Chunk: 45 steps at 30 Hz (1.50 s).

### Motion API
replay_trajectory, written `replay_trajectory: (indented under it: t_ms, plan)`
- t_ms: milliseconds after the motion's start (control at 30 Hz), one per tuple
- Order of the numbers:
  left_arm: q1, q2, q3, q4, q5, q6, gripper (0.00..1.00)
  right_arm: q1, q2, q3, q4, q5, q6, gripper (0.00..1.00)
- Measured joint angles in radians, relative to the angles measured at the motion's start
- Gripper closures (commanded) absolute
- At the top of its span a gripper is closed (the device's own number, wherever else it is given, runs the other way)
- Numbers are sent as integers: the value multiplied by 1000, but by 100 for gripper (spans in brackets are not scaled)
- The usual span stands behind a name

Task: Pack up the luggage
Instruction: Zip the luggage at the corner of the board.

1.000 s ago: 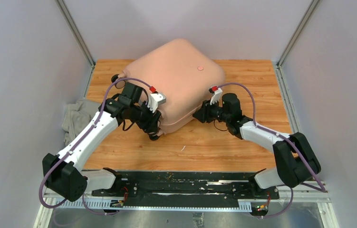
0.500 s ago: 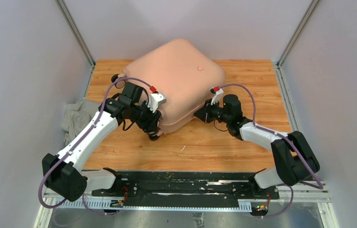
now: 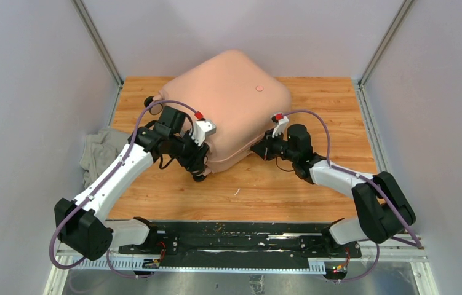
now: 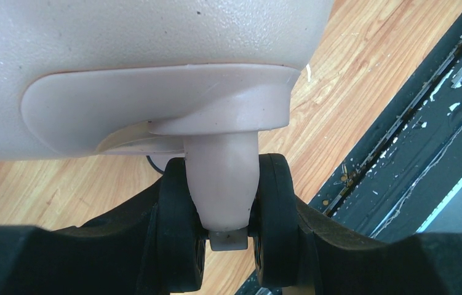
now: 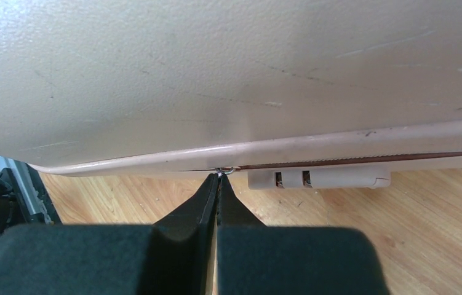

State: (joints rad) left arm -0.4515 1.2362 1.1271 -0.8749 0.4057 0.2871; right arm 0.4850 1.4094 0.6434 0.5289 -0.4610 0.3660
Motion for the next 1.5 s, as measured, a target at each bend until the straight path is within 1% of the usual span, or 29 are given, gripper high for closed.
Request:
replay_trajectory:
  t_ms: [367, 600, 767, 867, 1033, 1167, 1200, 1233, 1267, 1300, 1367, 1433, 1500]
  plan:
    - [-11, 10, 13, -14, -17, 0, 100, 79, -50, -3, -50, 175, -51, 100]
    - [-13, 14, 21, -39, -27, 4, 100, 206, -54, 5, -78, 291, -92, 100]
    - [-13, 14, 21, -51, -34, 12, 100, 299, -56, 12, -90, 332, -106, 100]
    - [-13, 14, 22, -54, -34, 14, 100, 337, -56, 16, -92, 339, -106, 100]
    - [-21, 29, 34, -55, -23, 12, 100, 464, -32, 52, -63, 248, -91, 100]
    - [-22, 45, 47, -64, -6, 2, 100, 505, 16, 99, -40, 200, -75, 100]
    - [-22, 48, 50, -67, -3, -1, 98, 507, 23, 107, -39, 200, -71, 94]
    - [-22, 50, 53, -69, 1, -6, 88, 508, 24, 110, -39, 204, -67, 82]
    - [-22, 50, 53, -69, 3, -8, 75, 507, 19, 110, -42, 216, -60, 69]
    - [-22, 51, 53, -69, 5, -12, 66, 501, 10, 105, -46, 233, -49, 64]
    - [-22, 51, 53, -70, 6, -21, 53, 462, -42, 68, -53, 253, -18, 56]
    - [-22, 51, 55, -70, 13, -32, 38, 376, -113, 15, -60, 262, 20, 49]
    - [-23, 51, 64, -61, 40, -33, 26, 245, -196, -43, -71, 278, 66, 48]
